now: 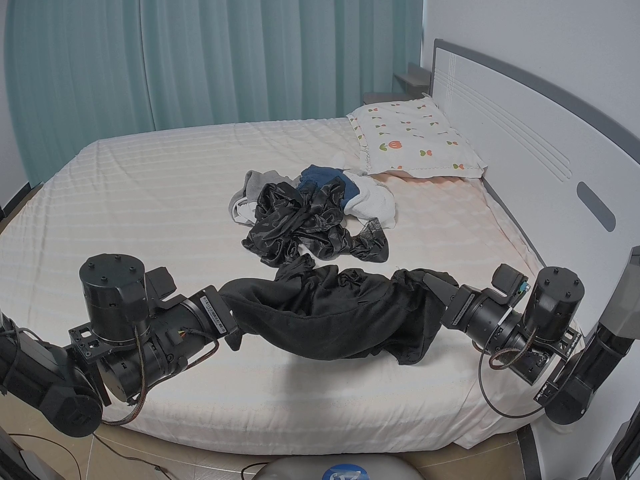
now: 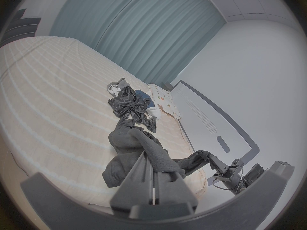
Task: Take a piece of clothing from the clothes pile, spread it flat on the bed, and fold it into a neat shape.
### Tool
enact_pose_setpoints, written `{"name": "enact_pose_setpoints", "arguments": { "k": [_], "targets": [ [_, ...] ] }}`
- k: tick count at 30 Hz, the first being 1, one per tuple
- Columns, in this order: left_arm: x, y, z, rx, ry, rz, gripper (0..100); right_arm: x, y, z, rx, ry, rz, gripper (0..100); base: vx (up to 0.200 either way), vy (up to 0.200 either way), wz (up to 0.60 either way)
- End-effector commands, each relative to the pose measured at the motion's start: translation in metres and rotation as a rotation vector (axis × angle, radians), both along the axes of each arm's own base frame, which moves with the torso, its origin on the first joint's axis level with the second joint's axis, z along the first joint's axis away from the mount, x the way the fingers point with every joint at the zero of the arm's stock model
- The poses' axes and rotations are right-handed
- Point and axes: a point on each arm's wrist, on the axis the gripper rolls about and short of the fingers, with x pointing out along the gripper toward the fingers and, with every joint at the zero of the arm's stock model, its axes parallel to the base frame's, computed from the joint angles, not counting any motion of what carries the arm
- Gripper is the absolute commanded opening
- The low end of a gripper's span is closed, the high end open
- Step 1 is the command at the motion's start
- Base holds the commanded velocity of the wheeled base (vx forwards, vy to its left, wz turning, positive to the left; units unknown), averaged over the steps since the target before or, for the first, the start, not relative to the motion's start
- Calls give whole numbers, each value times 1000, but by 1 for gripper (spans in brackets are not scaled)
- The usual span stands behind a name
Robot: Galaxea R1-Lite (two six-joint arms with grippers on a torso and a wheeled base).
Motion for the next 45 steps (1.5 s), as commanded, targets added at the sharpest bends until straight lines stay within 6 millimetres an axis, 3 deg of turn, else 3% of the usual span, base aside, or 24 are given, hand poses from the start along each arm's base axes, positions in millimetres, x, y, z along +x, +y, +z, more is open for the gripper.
{"name": "enact_pose_setpoints", "arguments": {
  "k": [1, 20, 32, 45],
  "targets": [
    [0, 2, 1, 2, 0, 19, 0, 0, 6, 4, 6, -28, 11, 0, 0, 200, 0],
    [5, 7, 13, -12, -56, 216, 0, 13, 50, 20, -68, -200, -43, 0, 0, 200, 0],
    [-5, 15, 26, -17, -61, 226, 0, 17, 53, 32, -89, -268, -60, 0, 0, 200, 0],
    [-8, 17, 25, 0, -40, 240, 0, 20, 65, 36, -74, -299, -38, 0, 0, 200, 0]
  ]
}}
